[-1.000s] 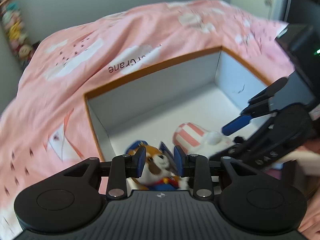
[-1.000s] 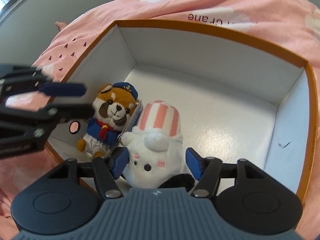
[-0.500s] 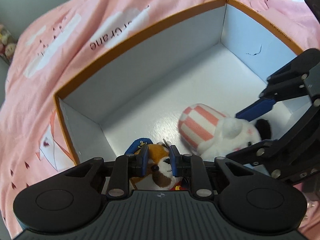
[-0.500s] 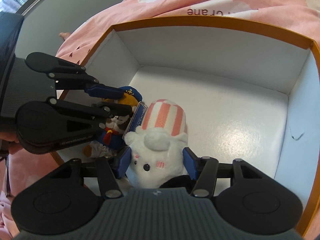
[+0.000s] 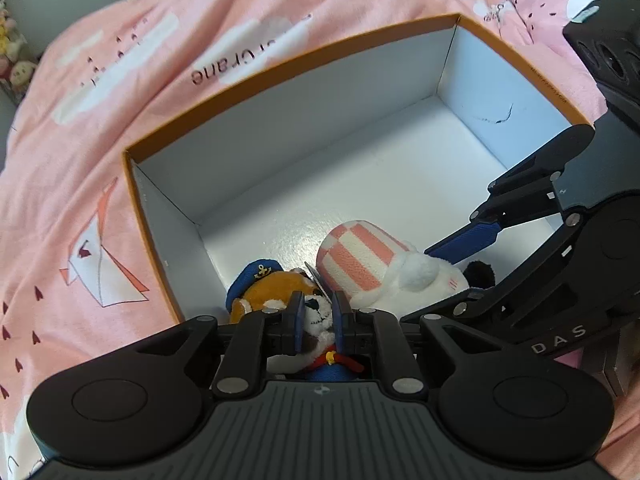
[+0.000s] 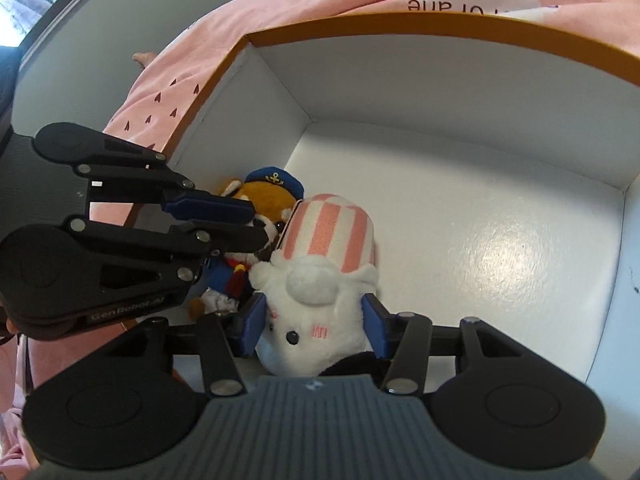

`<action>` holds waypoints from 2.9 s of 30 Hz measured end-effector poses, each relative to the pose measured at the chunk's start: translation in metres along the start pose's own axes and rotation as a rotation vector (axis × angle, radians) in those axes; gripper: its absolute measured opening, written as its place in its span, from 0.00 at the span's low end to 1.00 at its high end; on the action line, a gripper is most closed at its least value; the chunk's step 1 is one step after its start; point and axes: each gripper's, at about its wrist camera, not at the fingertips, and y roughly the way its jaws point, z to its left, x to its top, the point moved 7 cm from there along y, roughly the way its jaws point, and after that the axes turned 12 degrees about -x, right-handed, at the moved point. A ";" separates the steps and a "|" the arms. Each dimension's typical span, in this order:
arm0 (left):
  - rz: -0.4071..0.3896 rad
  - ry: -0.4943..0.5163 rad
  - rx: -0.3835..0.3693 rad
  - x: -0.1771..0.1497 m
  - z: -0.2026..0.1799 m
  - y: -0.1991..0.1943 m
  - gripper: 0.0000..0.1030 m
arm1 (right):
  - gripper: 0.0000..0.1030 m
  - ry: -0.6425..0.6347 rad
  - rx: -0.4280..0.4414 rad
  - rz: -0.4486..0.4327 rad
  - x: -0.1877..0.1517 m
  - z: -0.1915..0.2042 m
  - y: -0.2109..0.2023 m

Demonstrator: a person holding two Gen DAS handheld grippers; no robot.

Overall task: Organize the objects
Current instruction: 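Open both tools to release the plushes and withdraw from the box, then grasp the dark PHOTO CARD box with the left tool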

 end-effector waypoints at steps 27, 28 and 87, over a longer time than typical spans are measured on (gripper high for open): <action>-0.358 0.027 -0.052 -0.053 -0.092 -0.075 0.29 | 0.64 0.008 -0.300 -0.340 -0.059 0.013 -0.118; -0.346 0.028 -0.049 -0.056 -0.094 -0.070 0.29 | 0.64 0.020 -0.311 -0.349 -0.065 0.013 -0.123; -0.112 0.526 0.235 -0.101 -0.161 0.017 0.27 | 0.33 0.218 -0.332 -0.167 -0.129 -0.025 -0.091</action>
